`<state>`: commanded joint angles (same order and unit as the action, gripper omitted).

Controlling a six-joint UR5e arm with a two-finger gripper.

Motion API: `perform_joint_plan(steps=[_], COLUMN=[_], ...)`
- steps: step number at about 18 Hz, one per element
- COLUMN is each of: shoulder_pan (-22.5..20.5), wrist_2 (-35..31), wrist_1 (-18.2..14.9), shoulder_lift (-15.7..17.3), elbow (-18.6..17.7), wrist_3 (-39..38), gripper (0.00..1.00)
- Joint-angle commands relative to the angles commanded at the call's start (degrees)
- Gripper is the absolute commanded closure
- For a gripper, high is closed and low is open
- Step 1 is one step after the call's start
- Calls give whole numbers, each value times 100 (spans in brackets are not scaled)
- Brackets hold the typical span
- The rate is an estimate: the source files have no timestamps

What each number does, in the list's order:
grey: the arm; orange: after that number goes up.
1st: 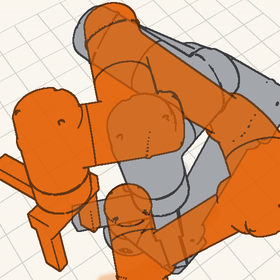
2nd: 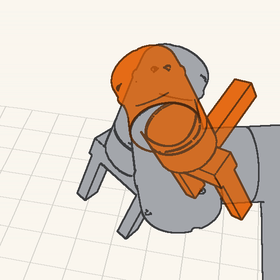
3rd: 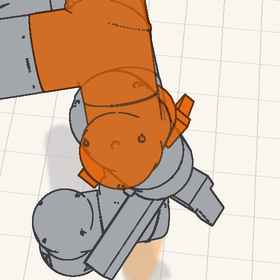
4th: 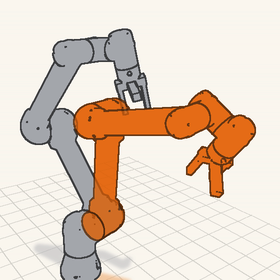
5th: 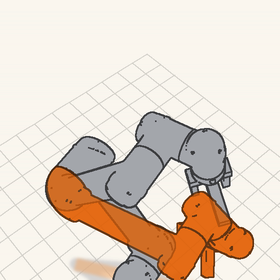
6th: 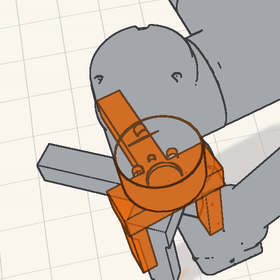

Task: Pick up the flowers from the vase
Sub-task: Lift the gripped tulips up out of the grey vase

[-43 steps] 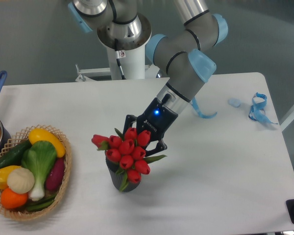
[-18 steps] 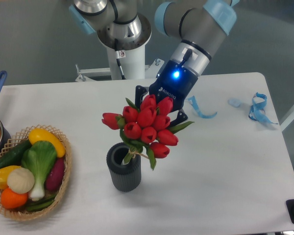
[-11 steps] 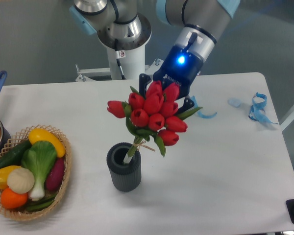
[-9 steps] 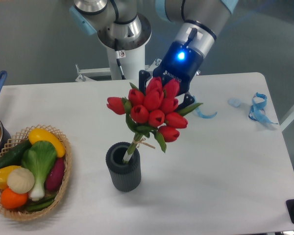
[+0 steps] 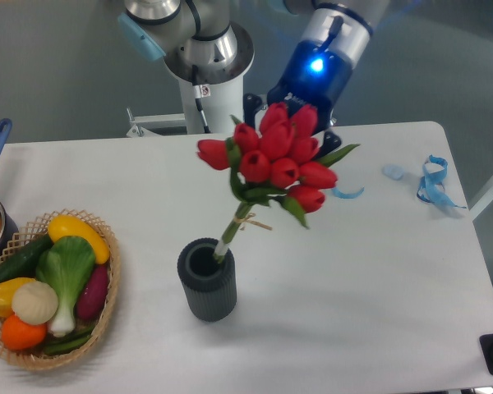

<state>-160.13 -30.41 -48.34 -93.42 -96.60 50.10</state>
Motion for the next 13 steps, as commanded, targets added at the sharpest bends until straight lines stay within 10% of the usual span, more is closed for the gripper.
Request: perform_joint_plan(steps=[5,13], shoulder_pan=[-280,-677], wrist_2=[-18,-62], wrist_1=[62,62], shoulder_lift=[-799,-1055], elbow=[606,634], wrist_3=[280,993], gripper=[70,70])
